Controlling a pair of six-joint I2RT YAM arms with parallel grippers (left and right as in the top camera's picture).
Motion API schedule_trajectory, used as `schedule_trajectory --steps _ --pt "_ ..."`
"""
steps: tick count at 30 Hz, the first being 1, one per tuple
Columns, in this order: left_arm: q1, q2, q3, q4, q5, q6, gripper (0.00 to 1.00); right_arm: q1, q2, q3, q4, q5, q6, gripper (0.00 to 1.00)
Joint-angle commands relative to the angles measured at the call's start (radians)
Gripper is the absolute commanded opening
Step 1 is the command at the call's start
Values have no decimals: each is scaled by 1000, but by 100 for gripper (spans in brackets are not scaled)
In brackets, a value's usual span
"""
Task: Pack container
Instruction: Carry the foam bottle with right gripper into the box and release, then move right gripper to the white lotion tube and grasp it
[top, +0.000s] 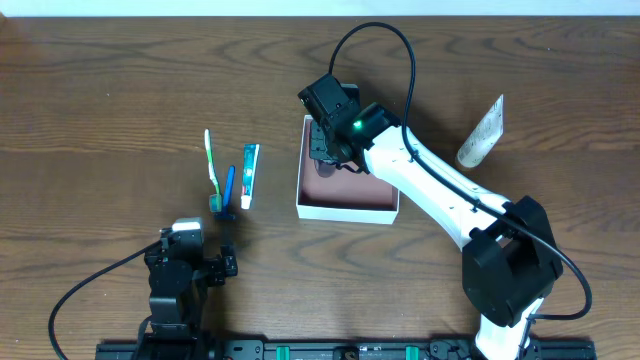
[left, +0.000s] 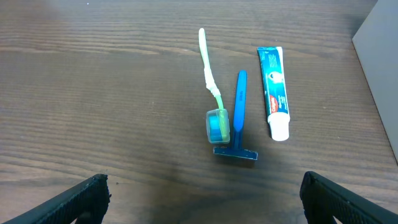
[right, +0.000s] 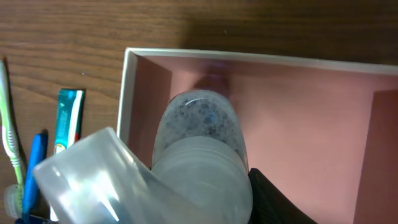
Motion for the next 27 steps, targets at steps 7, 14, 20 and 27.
schedule_trajectory --steps 7,14,20,27 --pt "5 -6 -17 -3 -4 -16 98 1 -37 23 16 14 -64 47" --pt "5 -6 -17 -3 -3 -16 98 2 -37 23 31 14 -63 68" --pt "5 -6 -17 -3 -3 -16 98 0 -37 23 28 15 -64 78" --pt "5 -6 -17 -3 -3 -16 98 -48 -106 23 -63 26 -128 78"
